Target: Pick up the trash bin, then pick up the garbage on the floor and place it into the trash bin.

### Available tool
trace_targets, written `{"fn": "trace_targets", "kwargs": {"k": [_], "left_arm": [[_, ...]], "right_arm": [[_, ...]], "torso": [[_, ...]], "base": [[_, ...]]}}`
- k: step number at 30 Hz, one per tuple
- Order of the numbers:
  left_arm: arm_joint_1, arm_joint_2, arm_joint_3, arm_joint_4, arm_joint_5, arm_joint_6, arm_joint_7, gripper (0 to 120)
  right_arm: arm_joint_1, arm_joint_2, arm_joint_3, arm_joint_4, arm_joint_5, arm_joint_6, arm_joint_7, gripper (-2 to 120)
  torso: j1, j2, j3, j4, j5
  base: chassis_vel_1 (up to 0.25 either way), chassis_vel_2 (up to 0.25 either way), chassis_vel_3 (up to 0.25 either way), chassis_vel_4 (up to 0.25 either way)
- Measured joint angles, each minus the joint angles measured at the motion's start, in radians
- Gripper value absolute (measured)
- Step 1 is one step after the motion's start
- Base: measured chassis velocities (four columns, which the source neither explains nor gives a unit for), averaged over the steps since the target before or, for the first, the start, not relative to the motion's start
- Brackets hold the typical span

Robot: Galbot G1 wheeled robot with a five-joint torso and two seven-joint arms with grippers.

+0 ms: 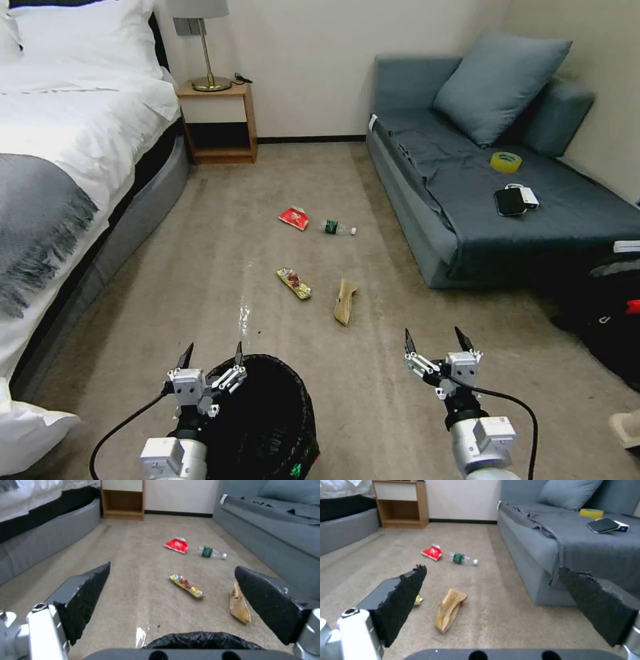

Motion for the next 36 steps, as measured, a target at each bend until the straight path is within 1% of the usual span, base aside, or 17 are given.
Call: {"fn": "trace_targets", "kwargs": {"k": [36], "left_arm": [[-0.005, 0.0, 0.002, 0.007, 0.001, -0.003, 0.0, 100]], "right_arm": [[0.0, 0.001, 0.001, -0.001, -0.004, 0.002, 0.0, 100]], "torso": [[0.0, 0.0, 0.0, 0.0001, 0.0001]], "base": [[0.0, 0.0, 0.0, 0.0]]}}
